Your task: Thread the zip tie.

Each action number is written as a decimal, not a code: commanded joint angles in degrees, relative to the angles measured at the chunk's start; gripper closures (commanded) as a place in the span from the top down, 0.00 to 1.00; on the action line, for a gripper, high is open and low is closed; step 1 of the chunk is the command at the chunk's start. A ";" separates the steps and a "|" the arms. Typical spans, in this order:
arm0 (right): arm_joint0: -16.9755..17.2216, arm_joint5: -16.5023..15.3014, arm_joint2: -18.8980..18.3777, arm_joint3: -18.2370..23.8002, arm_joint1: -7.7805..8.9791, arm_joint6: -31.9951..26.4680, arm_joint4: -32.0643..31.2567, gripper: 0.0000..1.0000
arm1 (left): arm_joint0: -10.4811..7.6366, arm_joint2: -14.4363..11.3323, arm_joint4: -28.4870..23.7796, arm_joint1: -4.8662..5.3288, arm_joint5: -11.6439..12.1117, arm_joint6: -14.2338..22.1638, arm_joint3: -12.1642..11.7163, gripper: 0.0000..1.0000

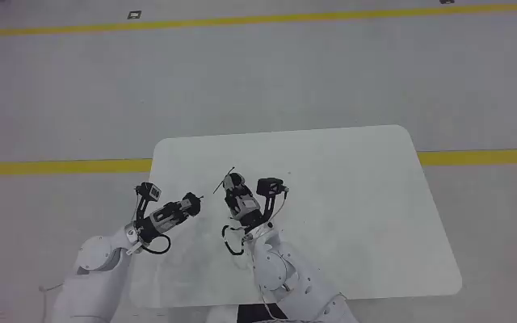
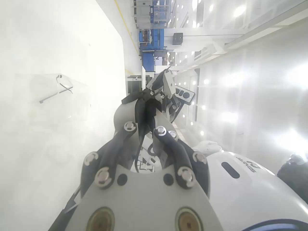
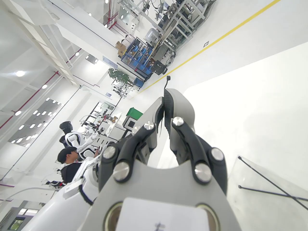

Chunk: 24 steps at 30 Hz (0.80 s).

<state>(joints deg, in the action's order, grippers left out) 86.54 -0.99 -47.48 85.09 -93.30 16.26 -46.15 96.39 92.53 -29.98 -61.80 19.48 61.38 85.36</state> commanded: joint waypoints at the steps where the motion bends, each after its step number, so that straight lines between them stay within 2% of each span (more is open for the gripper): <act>1: -0.35 -0.05 0.49 -0.18 -0.02 0.36 -0.21 0.00 | 0.00 0.00 0.00 0.00 0.00 0.00 0.00 0.00; 11: -1.69 -0.36 3.04 -2.40 0.23 1.82 -0.46 0.00 | 0.00 0.00 0.00 0.00 0.00 0.00 0.00 0.00; 13: -1.77 0.30 3.12 -2.27 0.20 3.69 -1.30 0.00 | 0.00 0.00 0.00 0.00 0.00 0.00 0.00 0.00; 24: -1.84 0.47 3.13 -1.76 0.23 3.38 -2.01 0.00 | 0.00 0.00 0.00 0.00 0.00 0.00 0.00 0.00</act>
<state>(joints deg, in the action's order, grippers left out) 84.75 -0.61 -44.41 83.26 -93.05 19.60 -47.95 96.39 92.53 -29.98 -61.80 19.48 61.38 85.36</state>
